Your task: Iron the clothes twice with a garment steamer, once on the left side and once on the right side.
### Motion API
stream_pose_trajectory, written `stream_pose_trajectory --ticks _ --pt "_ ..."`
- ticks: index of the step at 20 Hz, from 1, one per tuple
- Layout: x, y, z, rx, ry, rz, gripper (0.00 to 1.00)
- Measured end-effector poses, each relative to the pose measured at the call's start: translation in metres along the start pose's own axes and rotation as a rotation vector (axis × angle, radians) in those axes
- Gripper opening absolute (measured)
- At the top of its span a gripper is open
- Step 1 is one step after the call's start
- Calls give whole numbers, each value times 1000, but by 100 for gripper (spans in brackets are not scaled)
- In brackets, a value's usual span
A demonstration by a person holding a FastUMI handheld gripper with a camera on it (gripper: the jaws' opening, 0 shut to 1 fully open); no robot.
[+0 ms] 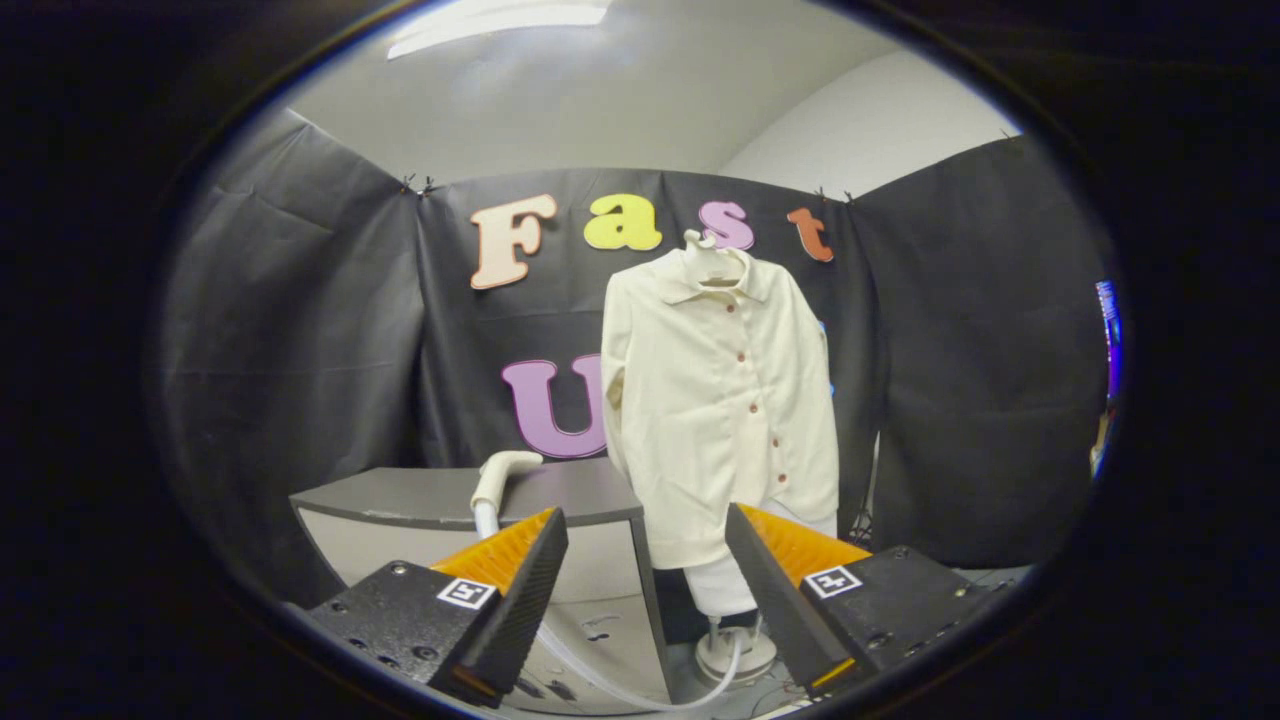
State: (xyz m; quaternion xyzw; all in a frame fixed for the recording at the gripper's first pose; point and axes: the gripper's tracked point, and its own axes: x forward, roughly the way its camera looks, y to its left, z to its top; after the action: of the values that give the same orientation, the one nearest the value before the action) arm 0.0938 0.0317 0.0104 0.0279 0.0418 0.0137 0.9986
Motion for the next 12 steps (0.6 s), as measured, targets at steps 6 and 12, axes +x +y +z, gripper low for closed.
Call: stream_pose_trajectory --ticks 6,12 --pt "58 58 23 -3 26 127 96" --pt "116 102 29 -16 94 200 97"
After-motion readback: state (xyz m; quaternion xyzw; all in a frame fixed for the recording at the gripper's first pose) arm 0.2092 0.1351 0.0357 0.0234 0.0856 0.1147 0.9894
